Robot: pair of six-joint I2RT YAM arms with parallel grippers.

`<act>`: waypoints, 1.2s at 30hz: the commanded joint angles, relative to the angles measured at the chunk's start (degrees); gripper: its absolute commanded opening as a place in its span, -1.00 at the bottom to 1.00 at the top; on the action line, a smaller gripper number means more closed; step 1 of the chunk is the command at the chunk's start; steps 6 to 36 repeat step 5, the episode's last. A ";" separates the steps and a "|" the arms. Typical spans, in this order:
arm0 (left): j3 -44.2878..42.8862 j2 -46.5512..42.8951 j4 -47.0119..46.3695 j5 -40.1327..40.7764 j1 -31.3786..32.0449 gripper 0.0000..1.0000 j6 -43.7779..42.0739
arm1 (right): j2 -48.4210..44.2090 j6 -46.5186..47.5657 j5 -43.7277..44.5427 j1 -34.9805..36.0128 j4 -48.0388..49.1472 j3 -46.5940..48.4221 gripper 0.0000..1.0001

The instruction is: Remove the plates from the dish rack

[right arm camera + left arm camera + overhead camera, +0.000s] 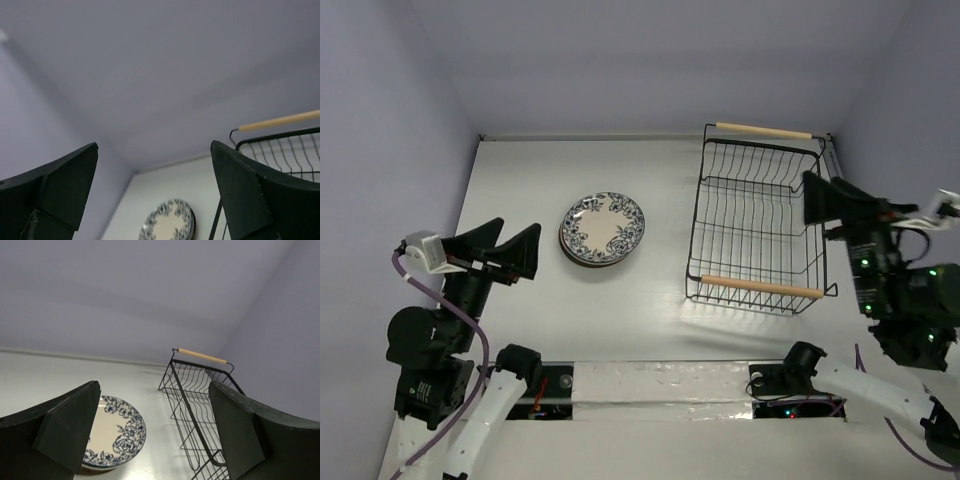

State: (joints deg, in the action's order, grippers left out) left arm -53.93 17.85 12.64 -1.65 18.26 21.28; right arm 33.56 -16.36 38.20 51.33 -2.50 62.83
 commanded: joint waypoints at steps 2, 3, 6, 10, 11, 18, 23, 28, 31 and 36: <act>-1.62 0.08 -3.33 -1.24 -0.24 0.75 -1.15 | -0.95 2.21 10.15 -0.09 2.59 -1.66 1.00; -1.61 0.34 -3.24 -1.51 -0.24 0.75 -0.98 | -0.87 1.51 9.80 -0.09 2.59 -2.09 1.00; -1.62 1.31 -3.06 -2.39 -0.24 0.79 -0.28 | -0.08 0.98 9.09 -0.09 2.68 -2.36 1.00; -1.62 1.31 -3.06 -2.39 -0.24 0.79 -0.28 | -0.08 0.98 9.09 -0.09 2.68 -2.36 1.00; -1.62 1.31 -3.06 -2.39 -0.24 0.79 -0.28 | -0.08 0.98 9.09 -0.09 2.68 -2.36 1.00; -1.62 1.31 -3.06 -2.39 -0.24 0.79 -0.28 | -0.08 0.98 9.09 -0.09 2.68 -2.36 1.00; -1.62 1.31 -3.06 -2.39 -0.24 0.79 -0.28 | -0.08 0.98 9.09 -0.09 2.68 -2.36 1.00; -1.62 1.31 -3.06 -2.39 -0.24 0.79 -0.28 | -0.08 0.98 9.09 -0.09 2.68 -2.36 1.00; -1.62 1.31 -3.06 -2.39 -0.24 0.79 -0.28 | -0.08 0.98 9.09 -0.09 2.68 -2.36 1.00; -1.62 1.31 -3.06 -2.39 -0.24 0.79 -0.28 | -0.08 0.98 9.09 -0.09 2.68 -2.36 1.00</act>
